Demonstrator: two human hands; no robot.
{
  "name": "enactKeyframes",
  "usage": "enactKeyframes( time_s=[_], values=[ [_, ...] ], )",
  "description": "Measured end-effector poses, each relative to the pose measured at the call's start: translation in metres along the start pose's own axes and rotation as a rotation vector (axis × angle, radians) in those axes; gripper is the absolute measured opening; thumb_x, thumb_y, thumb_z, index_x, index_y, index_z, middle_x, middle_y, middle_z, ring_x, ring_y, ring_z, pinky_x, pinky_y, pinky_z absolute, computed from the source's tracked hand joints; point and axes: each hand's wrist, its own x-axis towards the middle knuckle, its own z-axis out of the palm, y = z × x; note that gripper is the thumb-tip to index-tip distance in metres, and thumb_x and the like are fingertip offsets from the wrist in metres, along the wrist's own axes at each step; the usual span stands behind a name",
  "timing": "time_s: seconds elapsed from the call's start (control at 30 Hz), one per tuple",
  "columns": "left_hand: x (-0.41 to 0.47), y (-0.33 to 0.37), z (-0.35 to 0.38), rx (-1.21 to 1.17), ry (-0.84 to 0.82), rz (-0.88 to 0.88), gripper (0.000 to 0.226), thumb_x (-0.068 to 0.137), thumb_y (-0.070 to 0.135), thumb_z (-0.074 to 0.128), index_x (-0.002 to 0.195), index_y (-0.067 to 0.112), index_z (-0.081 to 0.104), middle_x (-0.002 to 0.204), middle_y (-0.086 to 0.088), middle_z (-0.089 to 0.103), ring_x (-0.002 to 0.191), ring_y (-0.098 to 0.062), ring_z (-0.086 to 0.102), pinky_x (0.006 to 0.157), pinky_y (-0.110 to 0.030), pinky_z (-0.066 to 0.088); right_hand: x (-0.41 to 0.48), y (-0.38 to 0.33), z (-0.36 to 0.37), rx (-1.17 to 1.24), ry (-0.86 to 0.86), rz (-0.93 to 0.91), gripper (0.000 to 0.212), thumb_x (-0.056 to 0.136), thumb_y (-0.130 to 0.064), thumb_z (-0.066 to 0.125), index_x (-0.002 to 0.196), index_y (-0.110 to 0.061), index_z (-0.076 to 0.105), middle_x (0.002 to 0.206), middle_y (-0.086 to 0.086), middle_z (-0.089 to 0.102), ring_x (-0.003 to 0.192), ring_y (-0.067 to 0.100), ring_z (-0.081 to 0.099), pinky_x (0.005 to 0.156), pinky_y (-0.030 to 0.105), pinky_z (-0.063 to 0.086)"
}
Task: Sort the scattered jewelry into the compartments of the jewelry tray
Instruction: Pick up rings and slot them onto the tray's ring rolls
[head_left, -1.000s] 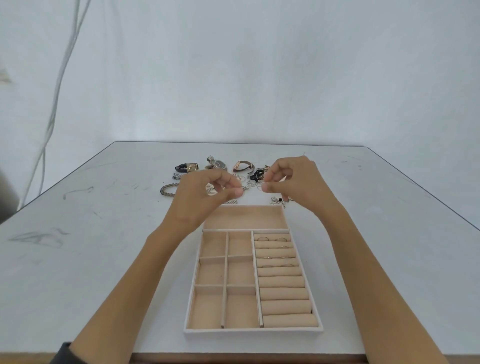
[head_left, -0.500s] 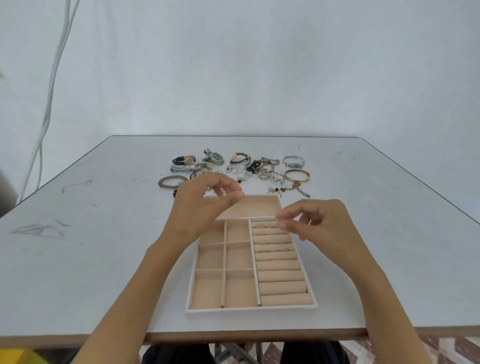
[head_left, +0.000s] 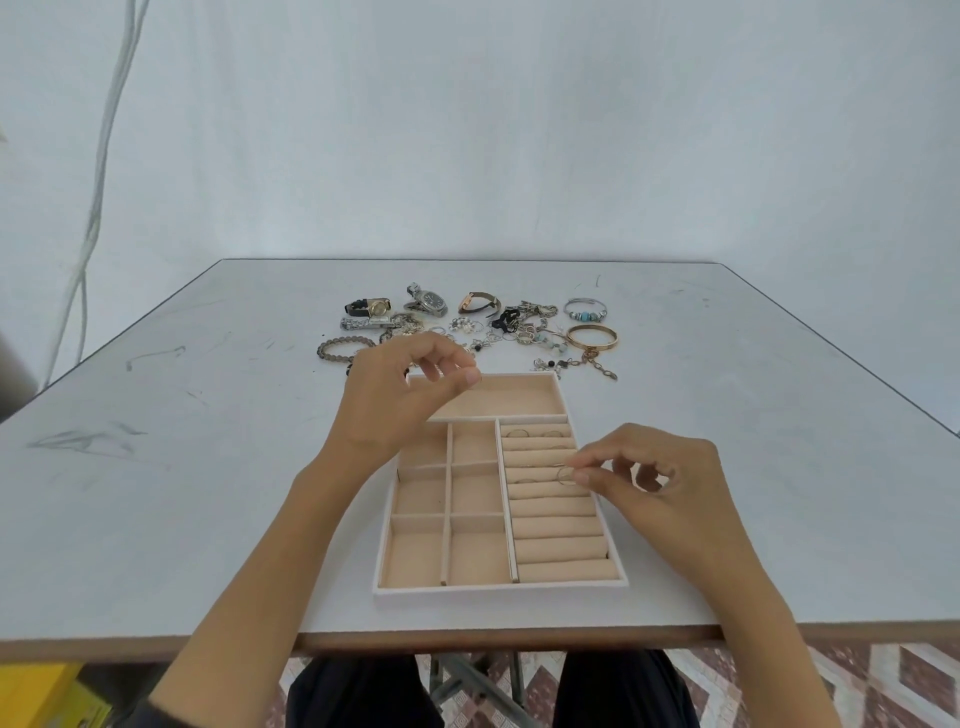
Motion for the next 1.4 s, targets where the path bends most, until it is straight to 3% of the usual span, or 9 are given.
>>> enactKeyframes(
  time_s=[0.43,0.7,0.83,1.0,1.4],
  values=[
    [0.0,-0.003,0.001,0.031,-0.008,0.018,0.006,0.077,0.025,0.076,0.079,0.021,0.072,0.074,0.008,0.067,0.069,0.0,0.053,0.067,0.0,0.03,0.001,0.008,0.003,-0.124,-0.07,-0.069,0.025,0.074,-0.009,0.079,0.071,-0.034,0.073,0.076,-0.012,0.067,0.067,0.016,0.049,0.057,0.013,0.034],
    [0.0,0.0,0.002,0.04,-0.019,0.018,0.005,0.078,0.018,0.077,0.08,0.015,0.073,0.076,0.002,0.068,0.069,0.0,0.052,0.069,0.0,0.03,0.0,0.01,0.001,-0.066,-0.104,-0.047,0.018,0.078,-0.01,0.076,0.075,-0.028,0.077,0.079,-0.009,0.068,0.064,0.015,0.048,0.056,0.014,0.034],
    [0.0,0.0,0.002,0.042,-0.027,0.015,0.006,0.078,0.018,0.077,0.08,0.016,0.072,0.075,0.003,0.067,0.069,0.0,0.052,0.069,0.0,0.03,0.001,0.01,0.0,-0.056,-0.08,-0.039,0.011,0.083,-0.019,0.07,0.082,-0.028,0.075,0.077,-0.014,0.067,0.063,0.012,0.05,0.056,0.012,0.035],
    [-0.001,0.0,0.002,0.038,-0.048,0.004,0.005,0.078,0.019,0.077,0.079,0.018,0.072,0.072,0.009,0.064,0.07,0.0,0.053,0.07,0.001,0.031,0.0,0.008,0.001,-0.067,-0.083,0.002,0.013,0.081,-0.015,0.074,0.081,-0.028,0.075,0.076,-0.019,0.066,0.062,0.009,0.049,0.057,0.012,0.035],
    [-0.001,-0.002,0.003,0.059,-0.091,0.015,0.007,0.077,0.022,0.077,0.078,0.024,0.07,0.073,0.01,0.064,0.07,0.002,0.054,0.07,0.001,0.031,0.001,0.011,0.003,-0.093,-0.069,-0.016,0.02,0.077,-0.016,0.078,0.077,-0.036,0.073,0.08,-0.014,0.068,0.061,0.013,0.049,0.056,0.015,0.035]
  ],
)
